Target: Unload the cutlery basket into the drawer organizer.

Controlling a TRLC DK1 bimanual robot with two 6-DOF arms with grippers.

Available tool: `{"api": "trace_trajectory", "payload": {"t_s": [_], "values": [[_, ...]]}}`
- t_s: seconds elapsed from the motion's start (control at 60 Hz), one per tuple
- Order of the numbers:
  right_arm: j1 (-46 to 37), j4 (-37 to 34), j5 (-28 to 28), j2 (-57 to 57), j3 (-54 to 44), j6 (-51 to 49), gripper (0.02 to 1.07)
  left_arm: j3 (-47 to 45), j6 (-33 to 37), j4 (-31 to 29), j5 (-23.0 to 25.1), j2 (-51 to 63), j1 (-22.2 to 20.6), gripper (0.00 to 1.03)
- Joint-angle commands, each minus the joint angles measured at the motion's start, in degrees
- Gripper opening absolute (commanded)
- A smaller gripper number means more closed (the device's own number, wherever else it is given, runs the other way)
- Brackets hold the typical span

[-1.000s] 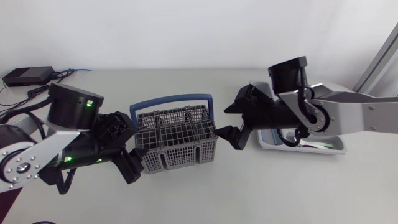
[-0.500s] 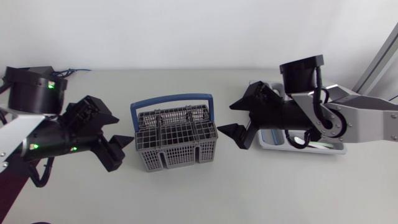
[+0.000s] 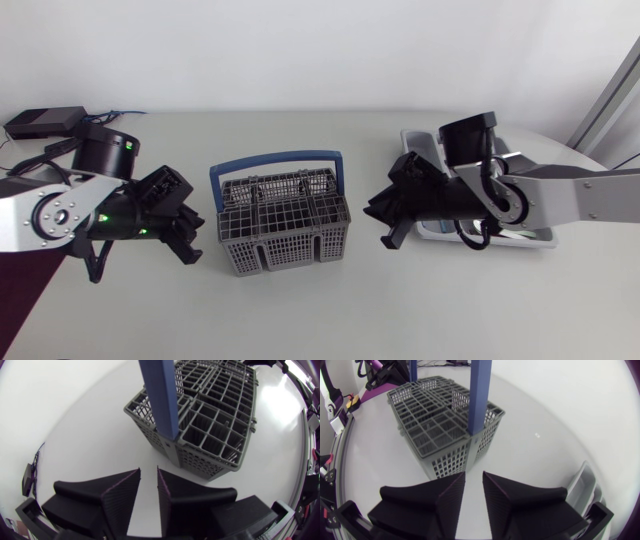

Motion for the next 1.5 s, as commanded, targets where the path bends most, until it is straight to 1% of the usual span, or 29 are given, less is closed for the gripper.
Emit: {"api": "trace_trajectory", "payload": {"t_s": [0.0, 0.05, 0.3, 0.4, 0.583, 0.783, 1.1, 1.3, 1.483], "values": [[1.2, 0.3, 0.9, 3.0, 0.7, 0.8, 0.07, 2.8, 0.3, 0.7, 0.4, 3.3, -0.4, 0.23], [2.7, 0.3, 1.9, 3.5, 0.7, 1.1, 0.07, 3.6, 0.2, 0.9, 0.4, 4.8, -1.3, 0.23], [7.1, -0.2, 2.8, 2.7, 2.1, 2.9, 0.07, 8.4, -1.2, 1.8, 0.4, 9.5, -5.7, 0.23], [7.3, -0.3, 3.5, 2.4, 2.5, 3.3, 0.07, 12.0, -1.3, 2.0, 0.4, 13.5, -7.3, 0.23], [6.0, 0.0, 3.8, 2.6, 2.2, 3.0, 0.07, 17.4, -1.3, 2.0, 0.4, 18.9, -8.6, 0.23], [5.1, 0.2, 4.0, 4.1, 3.9, 2.8, 0.07, 19.6, -1.4, 2.0, 0.3, 21.2, -8.5, 0.23], [4.8, 0.2, 5.5, 9.2, 9.3, 3.1, 0.07, 19.6, -1.2, 2.0, 0.3, 20.9, -7.1, 0.23], [4.9, 0.1, 6.5, 9.3, 8.6, 3.2, 0.07, 19.3, -1.3, 1.9, 0.2, 20.3, -7.0, 0.23], [4.4, 0.2, 7.2, 7.5, 6.5, 3.0, 0.07, 17.5, -1.2, 1.9, 0.2, 18.1, -4.5, 0.23]]}}
